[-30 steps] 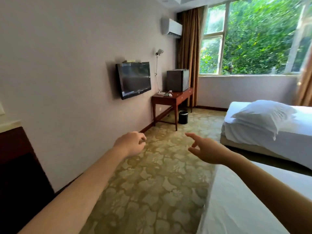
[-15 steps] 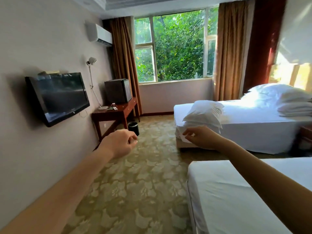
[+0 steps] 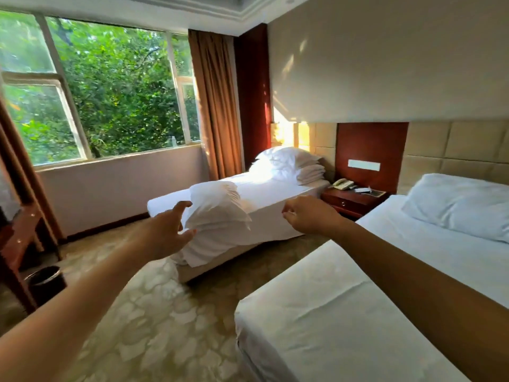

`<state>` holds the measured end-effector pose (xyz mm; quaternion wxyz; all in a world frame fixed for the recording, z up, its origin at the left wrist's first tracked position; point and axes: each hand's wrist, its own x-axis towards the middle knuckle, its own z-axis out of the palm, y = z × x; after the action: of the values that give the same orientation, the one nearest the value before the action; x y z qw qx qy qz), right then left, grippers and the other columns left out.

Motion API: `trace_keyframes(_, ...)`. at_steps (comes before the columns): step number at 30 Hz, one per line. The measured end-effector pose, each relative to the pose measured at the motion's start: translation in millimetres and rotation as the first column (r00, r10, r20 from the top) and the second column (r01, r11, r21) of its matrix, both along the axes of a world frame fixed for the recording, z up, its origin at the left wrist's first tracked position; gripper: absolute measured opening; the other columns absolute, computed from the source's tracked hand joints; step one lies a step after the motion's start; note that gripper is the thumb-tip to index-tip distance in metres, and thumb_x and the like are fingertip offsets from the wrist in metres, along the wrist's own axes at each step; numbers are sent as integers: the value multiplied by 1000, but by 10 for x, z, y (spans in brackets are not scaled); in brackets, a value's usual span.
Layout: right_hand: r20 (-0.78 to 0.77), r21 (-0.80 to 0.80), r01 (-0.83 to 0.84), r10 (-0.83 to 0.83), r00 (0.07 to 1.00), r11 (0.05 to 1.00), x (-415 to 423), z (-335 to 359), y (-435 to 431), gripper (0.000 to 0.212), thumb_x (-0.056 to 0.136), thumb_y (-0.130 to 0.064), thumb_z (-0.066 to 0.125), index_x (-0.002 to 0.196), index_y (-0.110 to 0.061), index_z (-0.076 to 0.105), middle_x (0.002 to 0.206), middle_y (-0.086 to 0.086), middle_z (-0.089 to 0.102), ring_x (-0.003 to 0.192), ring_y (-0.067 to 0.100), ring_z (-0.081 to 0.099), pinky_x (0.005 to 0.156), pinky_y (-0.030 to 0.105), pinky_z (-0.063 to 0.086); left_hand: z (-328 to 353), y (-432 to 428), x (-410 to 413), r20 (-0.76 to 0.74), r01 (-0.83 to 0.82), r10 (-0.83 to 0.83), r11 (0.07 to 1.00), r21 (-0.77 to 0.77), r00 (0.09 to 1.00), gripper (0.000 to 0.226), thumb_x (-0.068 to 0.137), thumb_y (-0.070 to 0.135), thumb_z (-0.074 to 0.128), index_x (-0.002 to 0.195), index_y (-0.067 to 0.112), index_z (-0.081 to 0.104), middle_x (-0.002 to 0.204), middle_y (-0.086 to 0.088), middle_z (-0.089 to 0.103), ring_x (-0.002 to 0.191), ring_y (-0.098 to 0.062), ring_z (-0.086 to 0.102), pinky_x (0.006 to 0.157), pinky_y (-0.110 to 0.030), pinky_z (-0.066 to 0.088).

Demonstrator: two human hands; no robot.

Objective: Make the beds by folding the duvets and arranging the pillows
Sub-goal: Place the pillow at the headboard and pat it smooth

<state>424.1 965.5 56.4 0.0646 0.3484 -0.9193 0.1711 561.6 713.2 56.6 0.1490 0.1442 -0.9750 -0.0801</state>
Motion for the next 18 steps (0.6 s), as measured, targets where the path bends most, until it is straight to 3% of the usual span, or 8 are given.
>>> trace_keyframes(3, -4, -27, 153, -154, 988, 988, -192, -41, -187, 31, 98, -25, 44, 121, -13, 62, 122, 6, 63, 106, 23, 60, 97, 39, 48, -32, -246, -600, -14, 132, -133, 991, -16, 991, 55, 91, 37, 56, 140, 27, 32, 99, 3, 64, 83, -11, 55, 71, -23, 43)
trace_keyframes(7, 36, -10, 335, -335, 942, 942, -603, -147, -199, 26, 97, -24, 47, 117, -16, 62, 116, 4, 65, 102, 21, 61, 94, 33, 49, -204, -400, -1432, -52, 314, -313, 949, 15, 948, 36, 85, 47, 58, 120, 40, 52, 107, 7, 64, 91, -13, 57, 89, -33, 53)
trace_keyframes(11, 87, -30, 510, -506, 858, 860, -1221, -264, -124, 25, 97, -23, 48, 117, -15, 62, 115, 5, 65, 102, 20, 61, 87, 25, 46, -257, -391, -2347, -24, 461, -461, 884, 72, 887, 27, 89, 33, 60, 115, 26, 59, 106, 3, 65, 91, -14, 58, 91, -29, 50)
trace_keyframes(15, 124, -70, 590, -580, 805, 805, -2012, -368, -235, 26, 97, -20, 48, 117, -14, 63, 117, 7, 65, 103, 21, 61, 87, 24, 45, -288, -543, -3282, -18, 514, -514, 854, 82, 858, 29, 90, 30, 60, 117, 20, 60, 110, 0, 65, 87, -12, 55, 83, -23, 45)
trace_keyframes(18, 153, -81, 610, -595, 789, 788, -2630, -331, -460, 27, 98, -20, 47, 120, -14, 62, 120, 7, 63, 106, 22, 60, 91, 25, 45, -294, -763, -3933, 25, 522, -527, 847, 104, 850, 30, 90, 28, 60, 119, 18, 60, 113, -2, 64, 88, -11, 54, 86, -25, 45)
